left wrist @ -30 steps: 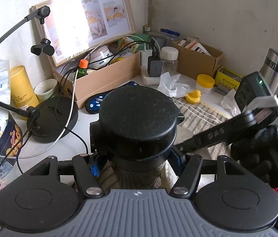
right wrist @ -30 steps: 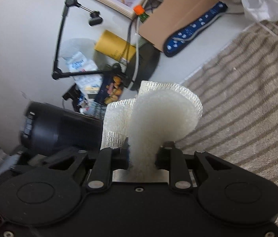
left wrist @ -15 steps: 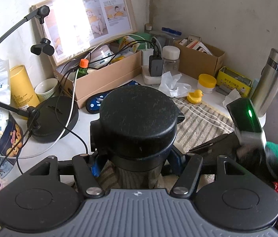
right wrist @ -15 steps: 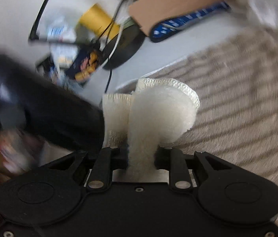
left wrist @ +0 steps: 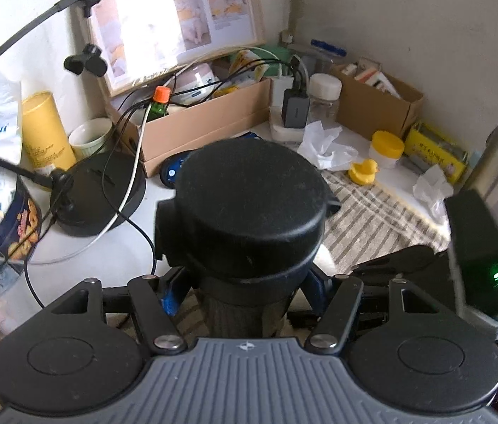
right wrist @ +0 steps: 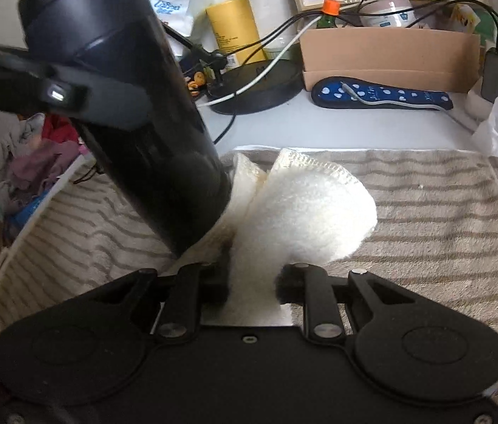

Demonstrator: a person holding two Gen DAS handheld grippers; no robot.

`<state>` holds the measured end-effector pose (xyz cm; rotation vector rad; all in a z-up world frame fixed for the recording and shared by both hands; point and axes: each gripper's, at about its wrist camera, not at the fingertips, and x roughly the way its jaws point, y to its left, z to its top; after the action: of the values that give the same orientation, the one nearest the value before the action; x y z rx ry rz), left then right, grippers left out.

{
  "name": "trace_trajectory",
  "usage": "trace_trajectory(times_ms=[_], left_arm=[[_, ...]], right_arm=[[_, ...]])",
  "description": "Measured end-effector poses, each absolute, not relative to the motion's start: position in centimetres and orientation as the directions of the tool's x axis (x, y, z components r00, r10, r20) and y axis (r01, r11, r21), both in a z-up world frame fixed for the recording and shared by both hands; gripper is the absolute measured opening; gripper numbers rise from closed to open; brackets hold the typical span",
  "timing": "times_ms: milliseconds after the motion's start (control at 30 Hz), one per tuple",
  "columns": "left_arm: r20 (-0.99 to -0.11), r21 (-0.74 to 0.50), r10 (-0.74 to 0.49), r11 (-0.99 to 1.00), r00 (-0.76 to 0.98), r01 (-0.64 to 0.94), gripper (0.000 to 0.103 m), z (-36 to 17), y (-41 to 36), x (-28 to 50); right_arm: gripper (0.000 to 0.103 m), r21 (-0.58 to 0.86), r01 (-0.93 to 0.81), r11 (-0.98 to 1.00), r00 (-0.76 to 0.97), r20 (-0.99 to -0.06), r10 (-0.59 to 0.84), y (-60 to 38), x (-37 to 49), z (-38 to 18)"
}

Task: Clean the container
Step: 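Rub the cloth over the bottle lid with the right gripper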

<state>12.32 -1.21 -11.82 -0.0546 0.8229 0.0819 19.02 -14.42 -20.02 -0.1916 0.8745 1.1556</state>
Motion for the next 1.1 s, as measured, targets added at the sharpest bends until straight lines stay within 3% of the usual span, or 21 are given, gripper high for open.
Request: trace_trajectory(times_ms=[133,300,433,500,700,867,1100], left_arm=[[-0.72,0.022,0.019,1.0,0.693,-0.004,0.064,-11.8,-1.7,12.1],[-0.705,0.038,-0.122,0.977,0.699,0.208,0.064,-11.8,-1.8,11.8],[-0.696,0.055,-0.237,0.923,0.677,0.38,0.064,-12.2,-2.0,11.9],[-0.71,0.043,-0.248,0.919,0.659,0.392,0.064,-12.1,-1.9,12.4],[-0.73,-0.007,-0.171,0.97,0.661,0.244,0.064,-11.8,-1.9,12.3],[-0.724,-0.146,-0.088,0.989,0.684,-0.026,0.067,-10.9,-1.7,11.4],[-0.699,-0.13,-0.005,0.984,0.715,-0.12,0.066,-10.3,-1.5,11.0]], right_arm=[[0.02,0.48,-0.746,0.461,0.069,-0.633,0.771,-16.8,20.8,-20.0],[0.02,0.674,-0.537,0.507,0.12,-0.534,0.837,-22.6,23.5,-20.2],[0.02,0.771,-0.427,0.472,0.134,-0.462,0.877,-25.7,24.6,-20.2],[0.02,0.771,-0.445,0.455,0.126,-0.45,0.884,-25.7,24.6,-19.7],[0.02,0.773,-0.499,0.393,0.093,-0.403,0.911,-24.2,23.6,-17.7],[0.02,0.772,-0.522,0.364,0.068,-0.387,0.919,-23.1,23.5,-17.0],[0.02,0.773,-0.546,0.323,0.006,-0.382,0.924,-22.1,23.0,-16.8]])
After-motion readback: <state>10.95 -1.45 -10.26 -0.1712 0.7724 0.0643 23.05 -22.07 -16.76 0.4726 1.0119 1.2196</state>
